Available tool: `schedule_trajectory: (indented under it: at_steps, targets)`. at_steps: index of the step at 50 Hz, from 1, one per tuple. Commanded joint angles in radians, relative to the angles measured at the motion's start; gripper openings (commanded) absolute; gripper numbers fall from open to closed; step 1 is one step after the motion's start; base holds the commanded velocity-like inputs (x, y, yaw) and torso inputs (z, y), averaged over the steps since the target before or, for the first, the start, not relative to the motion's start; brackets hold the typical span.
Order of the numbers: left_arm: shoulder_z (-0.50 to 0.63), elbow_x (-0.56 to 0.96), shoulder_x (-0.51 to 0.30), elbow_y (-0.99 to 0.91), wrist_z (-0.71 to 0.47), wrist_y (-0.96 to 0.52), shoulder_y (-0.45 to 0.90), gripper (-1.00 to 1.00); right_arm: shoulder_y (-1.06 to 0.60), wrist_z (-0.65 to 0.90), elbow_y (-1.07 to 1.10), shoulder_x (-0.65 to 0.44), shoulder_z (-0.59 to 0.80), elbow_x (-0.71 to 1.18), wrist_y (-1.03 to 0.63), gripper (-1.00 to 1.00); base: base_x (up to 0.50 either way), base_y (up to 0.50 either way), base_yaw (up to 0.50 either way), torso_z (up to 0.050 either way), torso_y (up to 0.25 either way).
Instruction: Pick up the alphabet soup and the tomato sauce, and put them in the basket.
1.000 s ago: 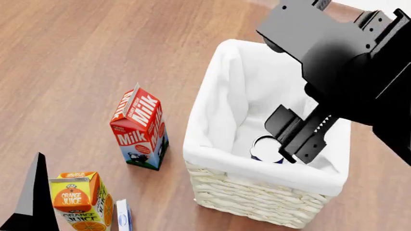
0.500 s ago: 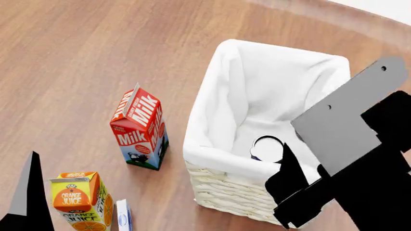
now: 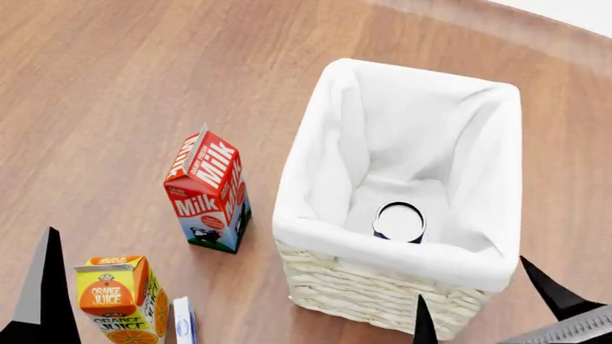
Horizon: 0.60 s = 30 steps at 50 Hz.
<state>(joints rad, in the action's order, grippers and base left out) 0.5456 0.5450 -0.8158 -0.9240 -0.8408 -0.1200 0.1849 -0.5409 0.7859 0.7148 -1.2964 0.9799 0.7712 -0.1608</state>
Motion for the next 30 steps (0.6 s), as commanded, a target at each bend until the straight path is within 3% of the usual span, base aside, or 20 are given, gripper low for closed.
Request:
schedule_trajectory:
  at_steps: [1, 7, 13, 30]
  targets:
    - [0.003, 0.0, -0.003, -0.007, -0.004, -0.004, 0.002, 1.0, 0.24, 0.135, -0.046, 0.01, 0.086, -0.253, 0.285, 1.0, 0.0, 0.0, 0.0, 0.0, 0.0]
    - [0.009, -0.007, 0.002, -0.003, -0.001, -0.003, 0.004, 1.0, 0.354, 0.228, -0.135, 0.064, 0.144, -0.461, 0.404, 1.0, 0.0, 0.0, 0.0, 0.0, 0.0]
    - [0.014, -0.009, 0.004, -0.002, 0.0, -0.006, 0.006, 1.0, 0.412, 0.257, -0.189, 0.109, 0.179, -0.537, 0.459, 1.0, 0.0, 0.0, 0.0, 0.0, 0.0]
    - [0.014, -0.006, 0.0, 0.0, -0.002, -0.002, 0.006, 1.0, 0.448, 0.124, -0.307, 0.196, 0.254, -0.559, 0.57, 1.0, 0.0, 0.0, 0.0, 0.0, 0.0]
